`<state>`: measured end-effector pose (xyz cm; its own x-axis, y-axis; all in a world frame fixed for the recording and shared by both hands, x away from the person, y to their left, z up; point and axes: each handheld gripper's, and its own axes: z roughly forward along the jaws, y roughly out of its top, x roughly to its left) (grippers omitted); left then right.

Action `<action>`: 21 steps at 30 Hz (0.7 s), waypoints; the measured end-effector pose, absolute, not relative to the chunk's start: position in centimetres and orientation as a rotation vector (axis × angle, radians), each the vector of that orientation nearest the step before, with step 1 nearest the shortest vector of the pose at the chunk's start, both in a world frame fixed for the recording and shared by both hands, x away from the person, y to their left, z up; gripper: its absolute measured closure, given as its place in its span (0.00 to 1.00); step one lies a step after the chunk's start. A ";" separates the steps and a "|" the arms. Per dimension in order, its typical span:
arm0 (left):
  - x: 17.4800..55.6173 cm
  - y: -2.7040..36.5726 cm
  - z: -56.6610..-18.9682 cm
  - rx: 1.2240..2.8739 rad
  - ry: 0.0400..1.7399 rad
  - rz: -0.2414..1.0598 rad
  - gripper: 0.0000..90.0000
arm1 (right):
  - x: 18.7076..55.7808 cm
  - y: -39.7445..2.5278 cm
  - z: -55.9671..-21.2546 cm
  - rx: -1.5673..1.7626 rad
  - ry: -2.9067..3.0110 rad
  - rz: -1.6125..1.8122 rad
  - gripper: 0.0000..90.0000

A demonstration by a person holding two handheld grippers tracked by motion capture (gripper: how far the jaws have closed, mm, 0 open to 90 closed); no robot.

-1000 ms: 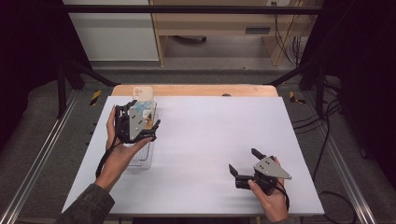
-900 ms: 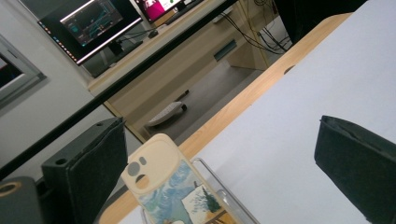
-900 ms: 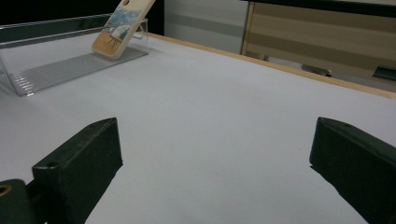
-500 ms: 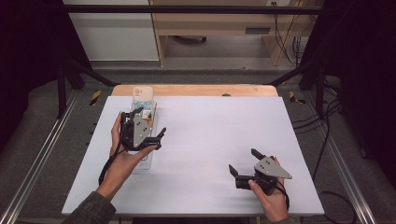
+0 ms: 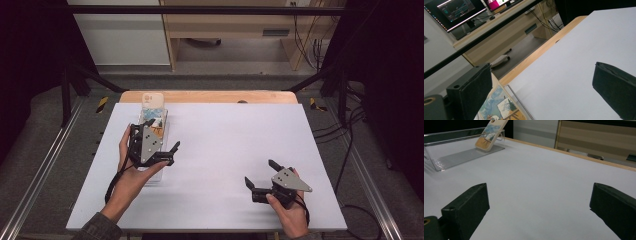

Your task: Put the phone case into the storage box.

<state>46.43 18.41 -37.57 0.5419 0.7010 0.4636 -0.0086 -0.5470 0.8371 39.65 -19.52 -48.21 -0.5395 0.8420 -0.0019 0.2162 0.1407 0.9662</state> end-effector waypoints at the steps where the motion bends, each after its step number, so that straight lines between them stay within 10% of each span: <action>1: 46.4 18.5 -37.6 1.933 0.565 1.056 0.03 | 39.7 -19.5 -48.2 1.014 1.853 1.422 0.03; 21: 44.7 20.2 -37.2 1.847 0.654 0.953 0.03 | 39.6 -19.4 -48.2 1.002 1.860 1.414 0.03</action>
<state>44.75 20.22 -37.23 0.5574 0.7591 0.3362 0.0408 -0.4296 0.9021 39.63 -19.44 -48.22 -0.5419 0.8403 -0.0130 0.2124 0.1519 0.9653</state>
